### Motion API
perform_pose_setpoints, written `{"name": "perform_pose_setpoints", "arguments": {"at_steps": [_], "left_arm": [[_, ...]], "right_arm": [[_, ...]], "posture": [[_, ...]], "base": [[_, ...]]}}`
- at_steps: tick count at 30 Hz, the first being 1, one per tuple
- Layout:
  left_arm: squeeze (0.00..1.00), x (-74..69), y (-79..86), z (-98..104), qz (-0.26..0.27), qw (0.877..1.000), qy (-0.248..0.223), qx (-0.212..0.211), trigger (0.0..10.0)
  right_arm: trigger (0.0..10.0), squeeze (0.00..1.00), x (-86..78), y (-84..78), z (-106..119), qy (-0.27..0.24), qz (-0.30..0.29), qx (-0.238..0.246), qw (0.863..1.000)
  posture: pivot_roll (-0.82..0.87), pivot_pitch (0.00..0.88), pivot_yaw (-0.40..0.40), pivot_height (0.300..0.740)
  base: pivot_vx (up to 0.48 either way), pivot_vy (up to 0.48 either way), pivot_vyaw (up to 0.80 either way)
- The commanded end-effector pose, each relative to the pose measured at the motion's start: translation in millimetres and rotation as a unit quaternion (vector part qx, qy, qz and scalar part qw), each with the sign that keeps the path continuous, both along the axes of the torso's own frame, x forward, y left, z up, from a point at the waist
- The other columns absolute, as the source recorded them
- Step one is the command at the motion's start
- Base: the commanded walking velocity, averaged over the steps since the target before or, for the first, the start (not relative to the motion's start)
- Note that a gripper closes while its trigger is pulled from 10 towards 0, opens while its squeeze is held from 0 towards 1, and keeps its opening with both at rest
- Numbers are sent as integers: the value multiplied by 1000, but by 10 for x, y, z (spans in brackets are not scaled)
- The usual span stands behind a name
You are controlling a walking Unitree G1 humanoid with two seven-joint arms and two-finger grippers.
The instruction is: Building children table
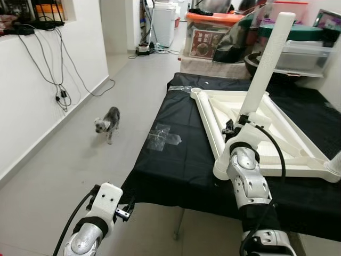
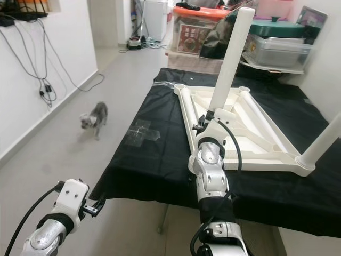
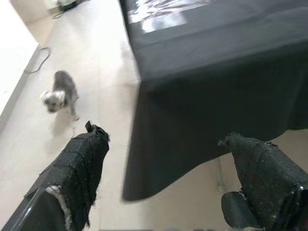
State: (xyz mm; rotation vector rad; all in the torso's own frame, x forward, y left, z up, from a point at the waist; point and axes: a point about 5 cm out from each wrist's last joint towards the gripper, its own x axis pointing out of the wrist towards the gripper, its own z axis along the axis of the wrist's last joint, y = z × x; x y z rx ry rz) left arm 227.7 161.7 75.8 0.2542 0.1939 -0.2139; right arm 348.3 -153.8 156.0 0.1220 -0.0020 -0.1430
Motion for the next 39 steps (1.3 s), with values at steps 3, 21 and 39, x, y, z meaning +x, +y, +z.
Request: {"name": "perform_pose_setpoints", "arguments": {"at_steps": [3,21,39], "left_arm": [[0,17,-51,3,-12,1000,0,2,10000],[0,22,-2,39,-2,1000,-10,-1,10000],[0,2,-11,20,-7,1000,-4,1,10000]], "right_arm": [[10000,1000,3,143,28,-26,41,22,999],[5961,0,-106,721,342,-84,584,-100,801],[0,0,29,-413,-529,126,-121,-34,984]], "posture": [[103,0,-40,740],[151,0,-78,740],[128,0,-57,740]], "base": [[0,0,0],[0,0,0],[0,0,0]]}}
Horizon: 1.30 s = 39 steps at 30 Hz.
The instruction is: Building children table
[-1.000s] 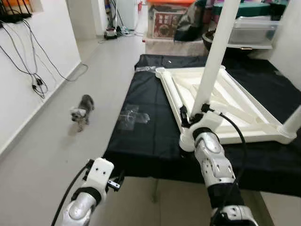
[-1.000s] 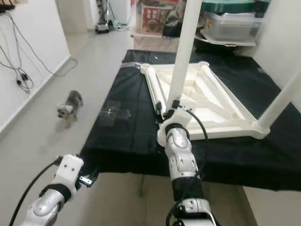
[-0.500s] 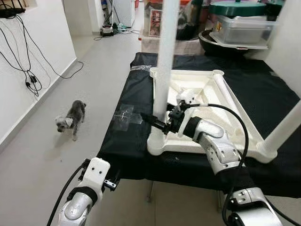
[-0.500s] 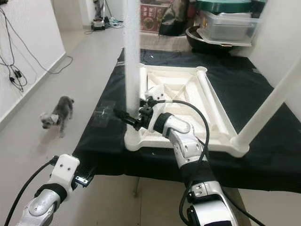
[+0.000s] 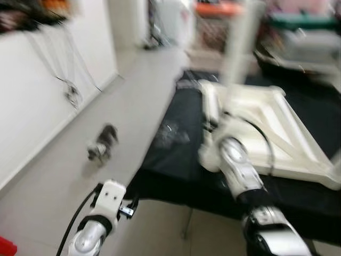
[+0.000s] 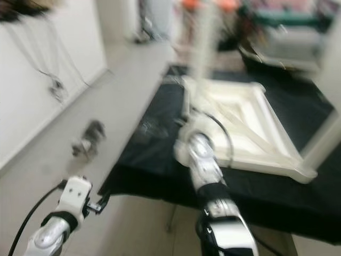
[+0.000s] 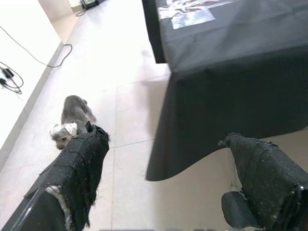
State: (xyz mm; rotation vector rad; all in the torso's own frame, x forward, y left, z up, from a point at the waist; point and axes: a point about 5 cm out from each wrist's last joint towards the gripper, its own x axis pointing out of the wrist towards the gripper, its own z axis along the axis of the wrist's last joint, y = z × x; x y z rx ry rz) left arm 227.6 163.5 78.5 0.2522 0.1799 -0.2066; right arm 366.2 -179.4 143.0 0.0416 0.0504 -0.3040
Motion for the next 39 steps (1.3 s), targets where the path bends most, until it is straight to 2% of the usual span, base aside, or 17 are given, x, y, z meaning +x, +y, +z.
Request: {"name": "perform_pose_setpoints", "arguments": {"at_steps": [1,3,4,5,7,12,14,15,18,19,20,23,24,26,27,31,39], "left_arm": [[0,3,-28,-7,-10,1000,3,3,10000],[0,1,-29,-21,-12,1000,6,3,10000],[0,5,-46,-36,-15,1000,8,2,10000],[0,5,-46,-36,-15,1000,8,2,10000],[0,24,-79,-31,-18,1000,7,0,10000],[0,32,-71,-18,-16,1000,4,-1,10000],[0,31,-58,-16,-15,1000,4,-1,10000],[0,26,-43,-17,-13,1000,3,-1,10000],[0,23,-32,-19,-11,1000,3,1,10000],[0,28,-37,-20,-10,1000,2,1,10000],[0,30,-44,-19,-9,1000,1,1,10000],[0,32,-52,-15,-9,1000,0,0,10000],[0,27,-58,-15,-8,1000,0,-1,10000],[0,27,-58,-15,-8,1000,0,-1,10000],[0,15,-55,-19,-6,1000,0,-1,10000],[0,-19,-45,-40,-6,1000,6,2,10000],[0,7,-61,-37,-12,1000,5,2,10000]], "right_arm": [[0,0,-150,-157,-398,90,-47,9,995],[0,0,-285,-40,-379,75,-31,-9,997],[10000,0,-313,213,-310,67,46,-2,997],[10000,0,-313,213,-310,67,46,-2,997],[10000,1000,-245,508,-72,-10,155,26,988],[10000,1000,-149,655,211,-87,245,36,965],[10000,690,-102,738,367,-119,314,34,941],[10000,0,-78,816,528,-139,400,33,905],[10000,0,-84,858,641,-146,484,33,862],[10000,0,-162,910,655,-125,602,14,788],[10000,0,-207,925,613,-111,629,7,770],[10000,0,-290,966,522,-91,659,-5,747],[5098,0,-382,1014,411,-68,683,-5,727],[5098,0,-382,1014,411,-68,683,-5,727],[0,0,-403,1064,310,-56,674,2,736],[0,0,-80,870,31,-19,396,42,917],[0,0,-56,123,-268,45,60,66,995]], "posture": [[128,0,-57,740],[111,0,-45,740],[104,0,-44,740],[104,0,-44,740],[104,0,-45,740],[113,0,-53,740],[114,0,-55,740],[117,0,-60,740],[119,0,-63,740],[130,0,-73,740],[133,0,-75,740],[133,0,-75,740],[144,0,-86,740],[144,0,-86,740],[147,0,-86,740],[131,0,-70,740],[110,0,-62,740]], "base": [[0,0,0],[0,0,0],[0,0,0],[0,0,0],[0,0,0],[0,0,0],[0,0,0],[0,0,0],[0,0,0],[0,0,0],[0,0,0],[0,0,0],[0,0,0],[0,0,0],[0,0,0],[0,0,0],[0,0,0]]}}
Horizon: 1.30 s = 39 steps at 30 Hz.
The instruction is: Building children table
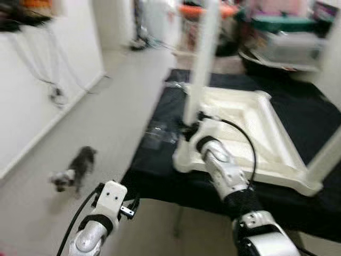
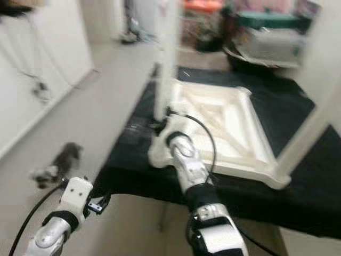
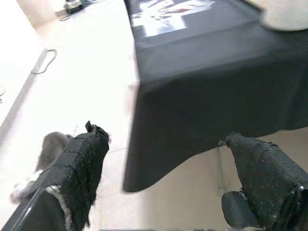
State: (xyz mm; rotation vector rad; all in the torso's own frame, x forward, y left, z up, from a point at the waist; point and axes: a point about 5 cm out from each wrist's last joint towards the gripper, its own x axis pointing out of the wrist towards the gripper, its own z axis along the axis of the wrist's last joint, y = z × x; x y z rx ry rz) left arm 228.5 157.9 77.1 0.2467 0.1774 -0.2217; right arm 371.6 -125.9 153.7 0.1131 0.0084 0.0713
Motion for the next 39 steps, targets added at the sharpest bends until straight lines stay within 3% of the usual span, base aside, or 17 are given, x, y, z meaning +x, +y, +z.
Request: {"name": "perform_pose_setpoints", "arguments": {"at_steps": [1,3,4,8,9,12,13,15,16,19,23,32,33,36,37,38,39], "left_arm": [[0,6,-14,-26,-6,1000,5,5,10000],[0,12,-19,-29,-6,1000,5,5,10000],[0,12,-34,-32,-9,1000,6,3,10000],[0,12,-60,-37,-13,1000,7,2,10000],[0,15,-67,-37,-14,1000,7,2,10000],[0,18,-65,-33,-13,1000,7,2,10000],[0,21,-40,-21,-9,1000,5,2,10000],[0,20,-27,-21,-8,1000,5,3,10000],[0,20,-27,-21,-8,1000,5,3,10000],[0,20,-21,-26,-8,1000,3,5,10000],[0,26,-22,-20,-7,1000,1,5,10000],[0,-3,-29,-28,-2,1000,0,6,10000],[0,-12,-26,-32,-2,1000,1,6,10000],[0,-25,-18,-36,-3,1000,2,8,10000],[0,-23,-8,-34,-4,1000,2,9,10000],[0,-15,1,-31,-5,1000,2,11,10000],[0,-15,1,-31,-5,1000,2,11,10000]], "right_arm": [[0,0,-214,-572,-463,102,-183,15,978],[0,0,-291,-662,-512,112,-217,10,970],[10000,0,-322,-571,-502,111,-191,18,975],[10000,0,-322,-276,-370,75,-105,36,991],[10000,1000,-314,-122,-236,37,-54,48,997],[10000,1000,-287,22,-109,5,1,61,998],[10000,0,-203,267,189,-57,154,74,984],[10000,0,-175,344,324,-81,247,67,963],[10000,0,-175,344,324,-81,247,67,963],[10000,0,-194,324,401,-83,413,-3,907],[10000,0,-163,308,360,-71,427,-27,901],[10000,0,-79,427,142,-28,369,-46,928],[0,0,-74,441,117,-26,351,-47,935],[0,0,-82,421,91,-36,298,-5,954],[0,0,-45,316,39,-20,204,18,979],[0,0,-27,85,-97,23,52,36,998],[0,0,-27,85,-97,23,52,36,998]], "posture": [[110,0,-58,740],[110,0,-58,740],[104,0,-54,740],[102,0,-53,740],[105,0,-55,740],[109,0,-58,740],[113,0,-59,740],[120,0,-65,740],[120,0,-65,740],[132,0,-75,740],[138,0,-80,740],[161,0,-87,740],[161,0,-87,740],[155,0,-78,740],[146,0,-71,740],[143,0,-68,740],[143,0,-68,740]], "base": [[0,0,0],[0,0,0],[0,0,0],[0,0,0],[0,0,0],[0,0,0],[0,0,0],[0,0,0],[0,0,0],[0,0,0],[0,0,0],[0,0,0],[0,0,0],[0,0,0],[0,0,0],[0,0,0],[0,0,0]]}}
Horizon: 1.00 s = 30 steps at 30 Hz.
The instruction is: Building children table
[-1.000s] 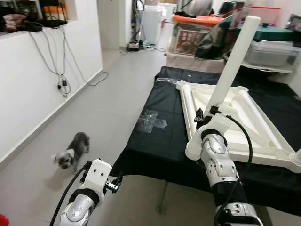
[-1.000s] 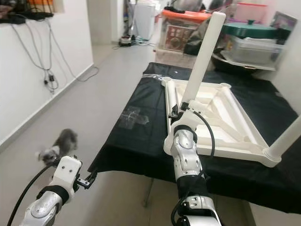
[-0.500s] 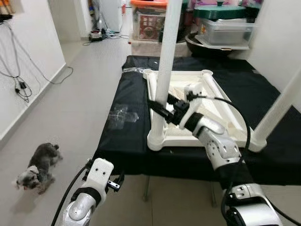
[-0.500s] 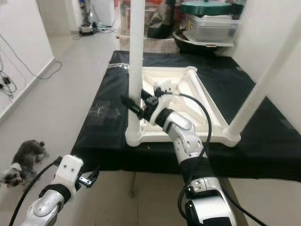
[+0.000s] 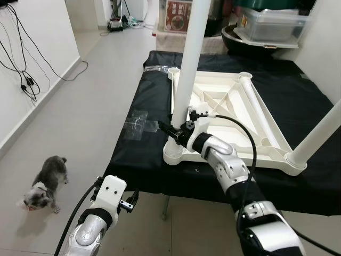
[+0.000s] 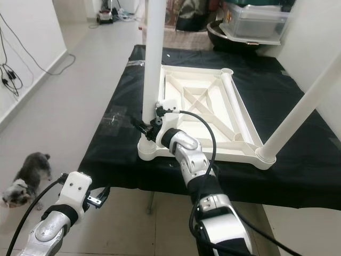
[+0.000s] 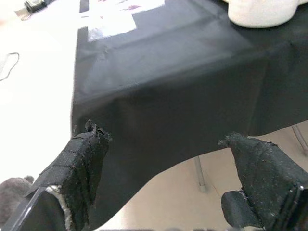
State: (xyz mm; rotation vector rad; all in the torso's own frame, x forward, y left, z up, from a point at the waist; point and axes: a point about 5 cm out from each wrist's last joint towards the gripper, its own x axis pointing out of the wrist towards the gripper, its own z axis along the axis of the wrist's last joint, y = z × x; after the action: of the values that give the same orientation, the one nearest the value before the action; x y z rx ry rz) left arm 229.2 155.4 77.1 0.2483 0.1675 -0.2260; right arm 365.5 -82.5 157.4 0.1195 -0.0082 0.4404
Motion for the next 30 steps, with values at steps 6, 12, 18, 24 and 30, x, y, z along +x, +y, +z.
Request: {"name": "perform_pose_setpoints", "arguments": {"at_steps": [6,12,18,24,30], "left_arm": [[0,-6,24,-25,-4,1000,5,11,10000],[0,4,-17,-39,-11,1000,8,9,10000],[0,16,-12,-27,-9,1000,6,6,10000],[0,27,1,-14,-5,1000,3,4,10000],[0,39,-5,-6,-2,1000,0,3,10000]], "right_arm": [[0,0,-286,-666,-508,119,-365,-27,923],[10000,0,-330,-328,-471,108,-260,-45,958],[10000,0,-173,9,216,-41,21,47,998],[10000,0,-170,-14,503,-98,193,14,976],[10000,0,-223,22,510,-106,336,-51,935]], "posture": [[129,0,-56,740],[118,0,-52,740],[123,0,-66,740],[127,0,-76,740],[135,0,-85,740]], "base": [[0,0,0],[0,0,0],[0,0,0],[0,0,0],[0,0,0]]}}
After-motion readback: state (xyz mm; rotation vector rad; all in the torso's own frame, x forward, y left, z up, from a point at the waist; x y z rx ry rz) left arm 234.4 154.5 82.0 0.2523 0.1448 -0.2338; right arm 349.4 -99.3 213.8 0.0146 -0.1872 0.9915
